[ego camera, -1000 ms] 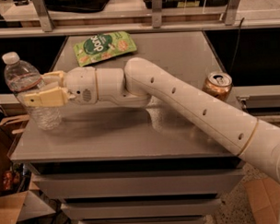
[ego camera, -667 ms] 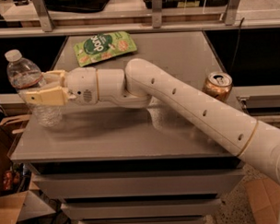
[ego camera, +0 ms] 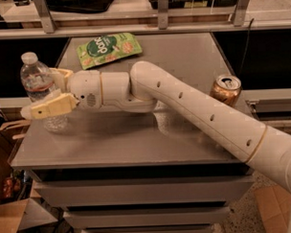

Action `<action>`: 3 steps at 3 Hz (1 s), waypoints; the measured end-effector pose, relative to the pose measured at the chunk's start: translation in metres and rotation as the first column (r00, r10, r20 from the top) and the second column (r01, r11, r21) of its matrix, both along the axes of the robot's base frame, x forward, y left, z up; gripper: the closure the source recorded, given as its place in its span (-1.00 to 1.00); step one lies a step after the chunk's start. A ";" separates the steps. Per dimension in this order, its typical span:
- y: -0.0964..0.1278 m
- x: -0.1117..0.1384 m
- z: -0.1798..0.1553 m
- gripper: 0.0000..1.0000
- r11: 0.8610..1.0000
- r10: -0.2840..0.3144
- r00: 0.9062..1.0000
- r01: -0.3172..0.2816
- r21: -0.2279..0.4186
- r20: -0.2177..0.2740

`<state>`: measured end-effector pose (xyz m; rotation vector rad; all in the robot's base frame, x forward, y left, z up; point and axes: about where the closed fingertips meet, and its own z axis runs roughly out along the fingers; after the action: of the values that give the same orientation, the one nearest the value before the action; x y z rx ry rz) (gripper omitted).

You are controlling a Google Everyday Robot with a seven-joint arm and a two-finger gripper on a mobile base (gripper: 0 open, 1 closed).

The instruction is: Place water bottle upright

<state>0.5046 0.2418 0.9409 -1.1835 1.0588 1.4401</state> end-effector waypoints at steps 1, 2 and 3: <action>0.000 0.000 0.001 -1.00 1.000 0.001 1.000 -0.001 0.001 0.004; 0.000 -0.001 0.002 -1.00 1.000 0.003 1.000 -0.003 0.000 0.011; -0.002 0.003 0.006 -1.00 1.000 0.008 0.999 -0.008 -0.018 0.047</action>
Offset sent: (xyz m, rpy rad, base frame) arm 0.0023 -0.0035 0.0054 -0.0030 -0.0333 -0.0019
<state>0.5073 0.2394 0.9472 -1.2299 1.0376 1.4048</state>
